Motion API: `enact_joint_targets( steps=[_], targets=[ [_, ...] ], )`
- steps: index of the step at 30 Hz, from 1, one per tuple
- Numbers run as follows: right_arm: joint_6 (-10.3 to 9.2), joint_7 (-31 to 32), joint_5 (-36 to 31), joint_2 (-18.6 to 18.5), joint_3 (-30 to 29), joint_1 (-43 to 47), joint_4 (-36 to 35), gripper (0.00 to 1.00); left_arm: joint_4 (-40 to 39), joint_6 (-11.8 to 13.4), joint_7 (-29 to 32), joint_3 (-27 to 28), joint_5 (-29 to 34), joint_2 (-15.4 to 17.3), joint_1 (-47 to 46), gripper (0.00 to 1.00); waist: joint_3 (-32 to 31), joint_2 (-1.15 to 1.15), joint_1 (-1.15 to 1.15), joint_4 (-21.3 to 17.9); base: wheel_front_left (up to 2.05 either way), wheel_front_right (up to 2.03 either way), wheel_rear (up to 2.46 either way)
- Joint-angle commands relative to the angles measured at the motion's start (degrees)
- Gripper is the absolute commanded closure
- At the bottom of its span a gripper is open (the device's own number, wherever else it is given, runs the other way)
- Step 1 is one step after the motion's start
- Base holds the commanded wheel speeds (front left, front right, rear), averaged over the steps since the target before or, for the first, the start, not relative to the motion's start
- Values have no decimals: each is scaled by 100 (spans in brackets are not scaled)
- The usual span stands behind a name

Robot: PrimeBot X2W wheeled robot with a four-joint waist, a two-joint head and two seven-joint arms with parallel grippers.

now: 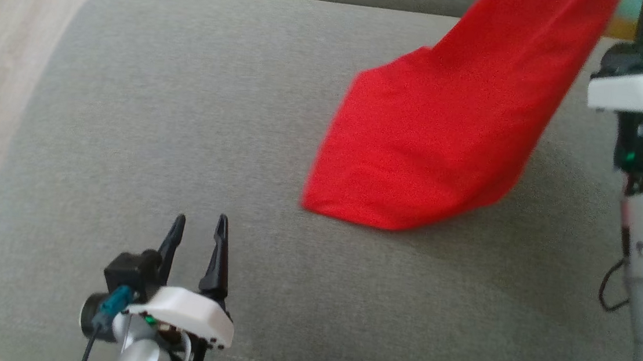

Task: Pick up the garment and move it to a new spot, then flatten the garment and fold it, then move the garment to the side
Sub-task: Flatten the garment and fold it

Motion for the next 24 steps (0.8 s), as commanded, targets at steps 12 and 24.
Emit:
enact_joint_targets(
  steps=[12,24],
  targets=[
    [40,-23,-309,395,1125,-870,5,100,-48,-20,-32,-85,-139,57,83,0,-106,0,0,828,0,0,0],
    [40,147,654,734,2836,-30,2285,0,128,-31,-32,-286,-194,57,70,0,86,0,0,962,0,0,0]
  ],
)
